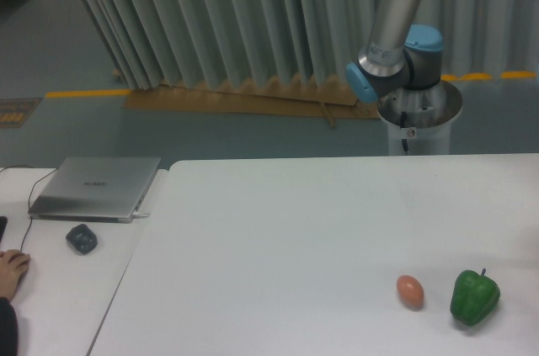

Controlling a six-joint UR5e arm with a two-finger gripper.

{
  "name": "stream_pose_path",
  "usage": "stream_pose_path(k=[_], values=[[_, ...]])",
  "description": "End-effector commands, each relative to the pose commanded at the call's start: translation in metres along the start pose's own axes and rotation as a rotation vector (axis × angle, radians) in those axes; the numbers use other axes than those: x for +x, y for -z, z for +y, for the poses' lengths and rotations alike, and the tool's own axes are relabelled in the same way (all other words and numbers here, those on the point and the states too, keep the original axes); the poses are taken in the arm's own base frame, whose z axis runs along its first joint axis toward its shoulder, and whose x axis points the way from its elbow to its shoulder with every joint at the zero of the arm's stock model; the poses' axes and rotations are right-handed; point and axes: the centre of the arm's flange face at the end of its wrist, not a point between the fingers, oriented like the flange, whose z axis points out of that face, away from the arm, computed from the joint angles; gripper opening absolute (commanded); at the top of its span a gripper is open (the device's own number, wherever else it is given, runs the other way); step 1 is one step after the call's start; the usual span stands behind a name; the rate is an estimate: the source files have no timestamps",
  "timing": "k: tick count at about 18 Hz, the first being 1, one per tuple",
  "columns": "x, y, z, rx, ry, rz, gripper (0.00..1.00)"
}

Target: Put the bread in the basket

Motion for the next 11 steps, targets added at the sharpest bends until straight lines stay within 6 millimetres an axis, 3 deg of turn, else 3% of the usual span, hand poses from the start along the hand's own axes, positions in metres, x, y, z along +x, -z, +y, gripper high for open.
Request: stream_pose_path(k=[3, 5, 11], values=[[0.027, -0.001, -0.029, -0.011, -0.037, 0.068, 1.00], [0.037, 0.021, -0.037, -0.002, -0.012, 0.062, 1.00], [0.082, 0.038, -0.078, 0.040, -0.052, 0.144, 1.00]])
